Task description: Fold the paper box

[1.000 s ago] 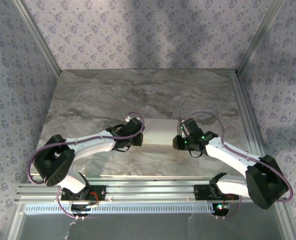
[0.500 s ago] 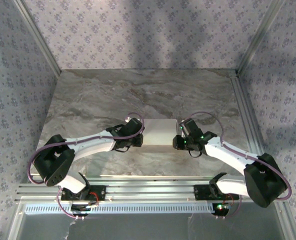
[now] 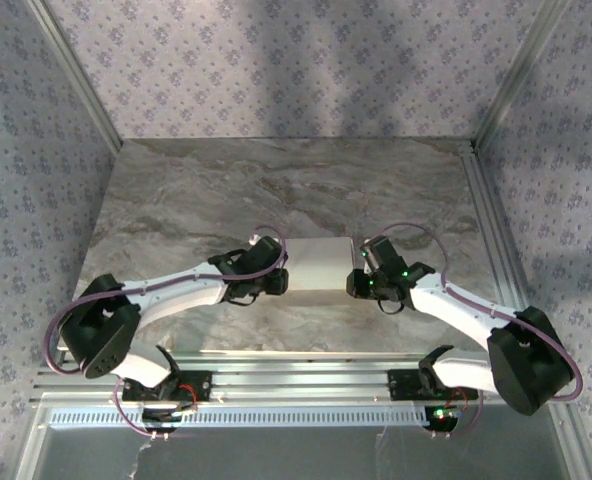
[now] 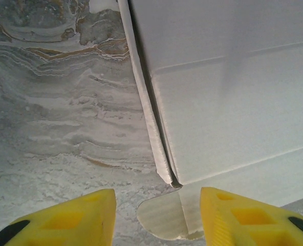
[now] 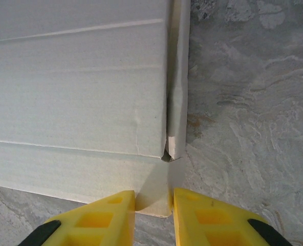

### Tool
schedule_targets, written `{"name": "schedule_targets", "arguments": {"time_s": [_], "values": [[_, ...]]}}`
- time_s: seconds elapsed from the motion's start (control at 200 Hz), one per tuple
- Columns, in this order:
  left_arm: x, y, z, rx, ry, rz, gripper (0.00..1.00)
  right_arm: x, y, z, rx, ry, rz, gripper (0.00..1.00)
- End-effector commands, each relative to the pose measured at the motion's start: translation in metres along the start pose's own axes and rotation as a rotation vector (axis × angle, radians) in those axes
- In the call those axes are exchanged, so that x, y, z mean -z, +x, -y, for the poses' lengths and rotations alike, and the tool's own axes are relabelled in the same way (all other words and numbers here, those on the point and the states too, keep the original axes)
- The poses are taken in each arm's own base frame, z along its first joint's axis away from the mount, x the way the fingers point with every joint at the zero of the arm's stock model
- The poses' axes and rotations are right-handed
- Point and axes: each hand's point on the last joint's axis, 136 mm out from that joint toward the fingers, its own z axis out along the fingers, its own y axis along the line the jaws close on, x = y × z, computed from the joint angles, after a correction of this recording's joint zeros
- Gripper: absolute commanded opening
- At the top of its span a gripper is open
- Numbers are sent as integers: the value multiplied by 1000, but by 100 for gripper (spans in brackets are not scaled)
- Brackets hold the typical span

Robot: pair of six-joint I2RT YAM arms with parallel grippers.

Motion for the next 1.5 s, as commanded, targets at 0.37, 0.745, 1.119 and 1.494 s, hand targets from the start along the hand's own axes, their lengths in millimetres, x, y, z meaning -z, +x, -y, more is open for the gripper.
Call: {"name": "schedule_targets", "arguments": {"time_s": [0.37, 0.745, 1.119, 1.494], "values": [[22, -14, 21, -9, 53, 13, 40, -3, 4, 5, -14, 14, -20, 24], [4, 3, 20, -22, 17, -26, 40, 0, 4, 6, -1, 20, -35, 24], [-9, 11, 15, -29, -4, -41, 41, 0, 3, 6, -3, 9, -47, 24], [-10, 15, 21, -15, 25, -39, 42, -1, 1, 4, -8, -1, -52, 24]]}}
